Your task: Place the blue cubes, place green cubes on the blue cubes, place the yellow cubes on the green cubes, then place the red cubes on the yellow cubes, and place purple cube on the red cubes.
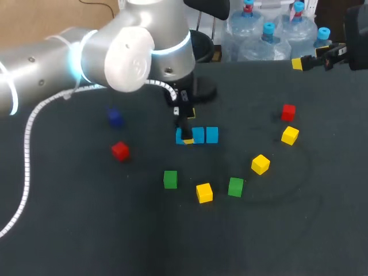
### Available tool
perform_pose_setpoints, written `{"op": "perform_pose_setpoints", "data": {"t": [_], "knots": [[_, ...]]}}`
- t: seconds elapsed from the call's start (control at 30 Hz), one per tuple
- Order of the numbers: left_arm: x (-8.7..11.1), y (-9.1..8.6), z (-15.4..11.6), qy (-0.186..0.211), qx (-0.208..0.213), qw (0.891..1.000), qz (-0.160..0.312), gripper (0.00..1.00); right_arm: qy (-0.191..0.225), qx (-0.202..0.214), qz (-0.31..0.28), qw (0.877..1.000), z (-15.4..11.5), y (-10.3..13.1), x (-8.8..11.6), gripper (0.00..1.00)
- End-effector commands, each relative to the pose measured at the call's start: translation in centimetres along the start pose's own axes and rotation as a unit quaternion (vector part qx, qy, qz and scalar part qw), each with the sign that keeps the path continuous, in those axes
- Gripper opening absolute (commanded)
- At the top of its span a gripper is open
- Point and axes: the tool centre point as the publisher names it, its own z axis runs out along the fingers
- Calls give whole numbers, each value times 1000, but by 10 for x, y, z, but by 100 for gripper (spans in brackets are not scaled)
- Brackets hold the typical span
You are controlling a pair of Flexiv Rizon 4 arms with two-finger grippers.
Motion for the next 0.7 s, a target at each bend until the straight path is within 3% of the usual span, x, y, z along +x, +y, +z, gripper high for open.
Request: {"op": "perform_pose_setpoints", "data": {"t": [0.03, 0.23, 0.57, 0.6, 0.7], "knots": [[20, -5, -4, 0, -7, 1000, -12, 100, 0, 0, 0, 1000, 1, 0, 0, 100], [29, 0, 5, 12, -3, 1000, -13, 100, 0, 0, 0, 1000, 1, 0, 0, 100], [18, -5, 9, 13, 7, 1000, 15, 100, 0, 0, 0, 1000, 1, 0, 0, 100], [18, -6, 10, 13, 8, 1000, 16, 99, 0, 0, 0, 1000, 1, 0, 0, 100], [18, -7, 13, 15, 8, 1000, 18, 82, 0, 0, 0, 1000, 1, 0, 0, 100]]}}
